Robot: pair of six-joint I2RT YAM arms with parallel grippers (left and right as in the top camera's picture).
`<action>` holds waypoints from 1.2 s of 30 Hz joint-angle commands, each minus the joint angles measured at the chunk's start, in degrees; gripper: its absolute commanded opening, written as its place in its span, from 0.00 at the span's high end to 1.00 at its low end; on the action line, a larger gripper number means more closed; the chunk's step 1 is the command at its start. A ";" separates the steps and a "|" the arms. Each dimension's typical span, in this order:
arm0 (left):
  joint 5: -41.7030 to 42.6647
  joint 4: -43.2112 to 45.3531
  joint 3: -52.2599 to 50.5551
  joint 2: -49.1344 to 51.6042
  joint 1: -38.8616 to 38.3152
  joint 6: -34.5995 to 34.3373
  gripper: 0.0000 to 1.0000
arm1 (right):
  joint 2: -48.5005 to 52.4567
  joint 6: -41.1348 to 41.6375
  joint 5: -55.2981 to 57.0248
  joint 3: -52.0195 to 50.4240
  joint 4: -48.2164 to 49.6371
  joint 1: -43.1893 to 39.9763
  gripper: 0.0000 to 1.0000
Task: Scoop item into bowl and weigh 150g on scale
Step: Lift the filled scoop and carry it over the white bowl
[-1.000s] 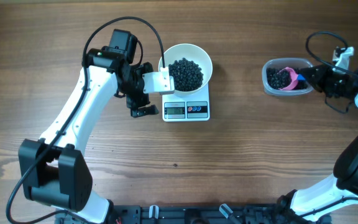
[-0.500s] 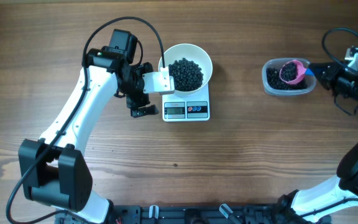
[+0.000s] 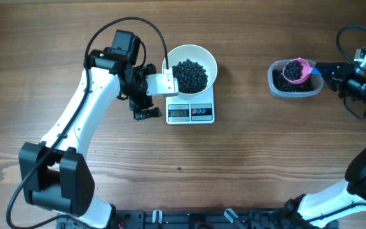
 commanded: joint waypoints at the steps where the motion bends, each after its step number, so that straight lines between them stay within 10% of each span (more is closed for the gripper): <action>1: 0.70 -0.02 0.00 -0.72 0.37 0.90 0.00 | 0.74 1.49 -6.58 -0.31 0.17 0.98 0.96; 13: 0.70 -0.02 0.00 -0.72 0.37 0.90 0.00 | 0.74 6.69 -9.77 -0.31 4.46 10.19 0.96; 25: 0.70 -0.02 0.00 -0.72 0.37 0.90 0.01 | 0.74 24.24 -13.92 -0.31 32.94 26.69 0.96; 36: 0.70 -0.02 0.00 -0.72 0.37 0.90 0.00 | 0.74 5.05 -6.05 -0.31 41.62 38.45 0.96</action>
